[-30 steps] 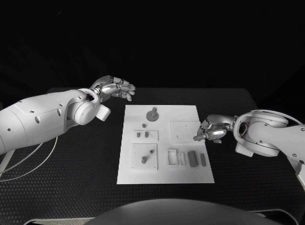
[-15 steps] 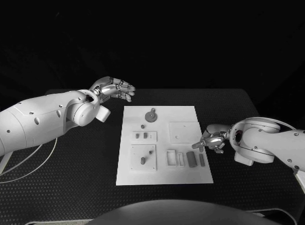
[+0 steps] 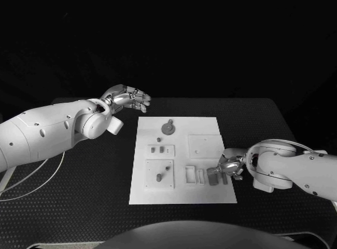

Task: Assemble the parts on the task board

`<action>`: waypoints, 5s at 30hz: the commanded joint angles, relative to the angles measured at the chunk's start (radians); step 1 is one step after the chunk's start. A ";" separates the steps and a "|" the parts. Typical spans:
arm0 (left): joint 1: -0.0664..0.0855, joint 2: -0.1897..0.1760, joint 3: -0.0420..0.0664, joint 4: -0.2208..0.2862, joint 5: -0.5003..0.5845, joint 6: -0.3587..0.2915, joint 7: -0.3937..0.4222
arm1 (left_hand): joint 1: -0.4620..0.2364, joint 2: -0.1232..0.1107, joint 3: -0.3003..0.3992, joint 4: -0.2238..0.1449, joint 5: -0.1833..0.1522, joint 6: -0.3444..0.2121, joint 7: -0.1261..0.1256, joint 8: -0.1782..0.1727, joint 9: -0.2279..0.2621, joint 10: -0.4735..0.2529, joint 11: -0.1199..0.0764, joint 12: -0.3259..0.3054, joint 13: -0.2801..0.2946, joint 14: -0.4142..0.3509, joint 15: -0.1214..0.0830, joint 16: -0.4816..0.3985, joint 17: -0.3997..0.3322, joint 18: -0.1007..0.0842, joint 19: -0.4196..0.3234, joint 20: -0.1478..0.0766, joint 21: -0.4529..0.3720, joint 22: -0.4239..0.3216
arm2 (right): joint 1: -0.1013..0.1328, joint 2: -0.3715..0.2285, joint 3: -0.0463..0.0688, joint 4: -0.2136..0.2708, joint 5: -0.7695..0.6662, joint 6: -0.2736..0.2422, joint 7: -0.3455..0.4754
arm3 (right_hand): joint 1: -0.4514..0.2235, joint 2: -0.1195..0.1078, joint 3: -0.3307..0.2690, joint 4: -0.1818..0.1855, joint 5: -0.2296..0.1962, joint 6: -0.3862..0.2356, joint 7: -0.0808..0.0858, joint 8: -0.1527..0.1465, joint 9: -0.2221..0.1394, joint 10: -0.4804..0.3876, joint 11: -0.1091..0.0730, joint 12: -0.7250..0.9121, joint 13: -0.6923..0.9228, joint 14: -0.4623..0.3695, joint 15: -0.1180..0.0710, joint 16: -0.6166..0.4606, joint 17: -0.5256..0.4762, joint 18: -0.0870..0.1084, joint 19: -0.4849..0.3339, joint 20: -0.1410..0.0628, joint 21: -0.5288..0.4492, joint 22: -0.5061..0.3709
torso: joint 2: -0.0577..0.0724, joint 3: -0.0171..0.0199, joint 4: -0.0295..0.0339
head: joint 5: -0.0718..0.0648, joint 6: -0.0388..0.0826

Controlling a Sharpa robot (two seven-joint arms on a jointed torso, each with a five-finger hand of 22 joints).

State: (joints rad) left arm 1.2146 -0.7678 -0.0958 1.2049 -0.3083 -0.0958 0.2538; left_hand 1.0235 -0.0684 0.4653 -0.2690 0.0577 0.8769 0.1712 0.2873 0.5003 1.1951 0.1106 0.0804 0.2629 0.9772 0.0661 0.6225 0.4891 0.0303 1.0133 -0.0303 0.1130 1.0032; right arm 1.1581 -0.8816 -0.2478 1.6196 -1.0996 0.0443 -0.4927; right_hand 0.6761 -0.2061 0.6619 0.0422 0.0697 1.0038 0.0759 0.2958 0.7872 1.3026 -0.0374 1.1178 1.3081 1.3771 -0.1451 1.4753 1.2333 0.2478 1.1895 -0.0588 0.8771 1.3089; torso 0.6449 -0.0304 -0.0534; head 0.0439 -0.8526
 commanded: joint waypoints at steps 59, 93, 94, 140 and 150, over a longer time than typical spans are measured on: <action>0.002 -0.006 0.001 0.006 0.006 0.017 0.006 | -0.009 0.007 -0.002 0.001 -0.004 -0.002 0.003 -0.002 -0.003 -0.001 0.002 -0.005 -0.001 0.007 0.002 -0.010 0.007 0.017 0.009 -0.001 -0.005 0.001 | -0.055 0.108 0.000 -0.089 -0.076 0.015 -0.037 | 0.040 0.205 -0.014 -0.311 -0.002 0.024 0.010 -0.062 -0.018 -0.050 0.012 -0.030 -0.003 -0.025 0.017 0.001 -0.036 0.014 -0.029 0.013 0.021 0.017 | -0.002 -0.0011 -0.0004 | 0.012 -0.013; 0.003 -0.004 0.000 0.006 0.006 0.019 0.000 | -0.009 0.008 0.001 0.002 -0.004 -0.001 0.003 -0.001 -0.003 0.001 0.002 -0.006 0.000 0.008 0.002 -0.012 0.010 0.017 0.010 0.000 -0.005 0.001 | 0.046 0.129 0.000 -0.038 0.253 -0.008 -0.023 | 0.012 0.208 -0.014 -0.311 -0.002 0.052 0.004 -0.062 -0.017 -0.045 0.007 -0.033 -0.021 -0.029 0.013 -0.002 -0.050 0.014 -0.029 0.021 0.016 0.016 | -0.001 -0.0008 0.0002 | 0.014 -0.016; 0.003 -0.002 0.000 0.005 0.006 0.021 0.000 | -0.009 0.008 0.001 0.002 -0.004 -0.001 0.003 -0.001 -0.003 0.001 0.002 -0.006 0.000 0.008 0.002 -0.012 0.010 0.017 0.010 0.000 -0.005 0.001 | 0.046 0.135 0.000 -0.043 0.254 -0.008 -0.022 | 0.010 0.207 -0.014 -0.310 -0.002 0.052 0.004 -0.063 -0.017 -0.046 0.007 -0.033 -0.022 -0.029 0.013 -0.001 -0.050 0.014 -0.029 0.021 0.016 0.016 | -0.001 -0.0009 0.0000 | 0.014 -0.015; 0.003 -0.002 0.000 0.007 0.007 0.027 0.000 | -0.011 0.008 0.002 0.005 -0.005 -0.001 0.003 -0.001 -0.004 0.001 0.002 -0.007 0.000 0.009 0.002 -0.015 0.014 0.017 0.010 0.000 -0.006 0.002 | -0.002 0.195 0.000 -0.136 0.239 -0.014 -0.036 | -0.048 0.168 -0.010 -0.251 -0.002 0.052 0.004 -0.073 -0.018 -0.060 0.007 -0.039 -0.033 -0.037 0.013 0.000 -0.057 0.014 -0.033 0.020 0.013 0.017 | -0.001 0.0002 -0.0006 | 0.032 -0.020; 0.003 0.000 0.000 0.006 0.007 0.028 -0.001 | -0.012 0.009 0.002 0.006 -0.005 -0.001 0.003 -0.001 -0.004 0.001 0.002 -0.007 0.000 0.009 0.002 -0.016 0.015 0.017 0.010 0.000 -0.007 0.002 | -0.010 0.203 0.000 -0.134 0.244 0.001 -0.036 | -0.054 0.165 -0.010 -0.248 -0.002 0.051 0.004 -0.074 -0.018 -0.064 0.007 -0.041 -0.035 -0.040 0.013 -0.001 -0.060 0.014 -0.034 0.020 0.013 0.017 | -0.001 0.0002 -0.0007 | 0.033 -0.020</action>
State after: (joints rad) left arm 1.2147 -0.7702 -0.0960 1.2100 -0.3073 -0.0834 0.2463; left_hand 1.0198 -0.0646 0.4653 -0.2690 0.0577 0.8768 0.1712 0.2873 0.4967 1.1951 0.1106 0.0757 0.2629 0.9807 0.0697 0.6109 0.5028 0.0294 1.0133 -0.0303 0.1130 1.0033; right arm 1.1535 -0.6813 -0.2449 1.4838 -0.8531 0.0219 -0.5292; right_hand 0.6320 -0.0422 0.6515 -0.2134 0.0618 1.0365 0.0659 0.2253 0.7694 1.2507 -0.0252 1.0799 1.2739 1.3416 -0.1277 1.4751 1.1750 0.2312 1.1542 -0.0408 0.8927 1.3089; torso 0.6439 -0.0304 -0.0541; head 0.0768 -0.8725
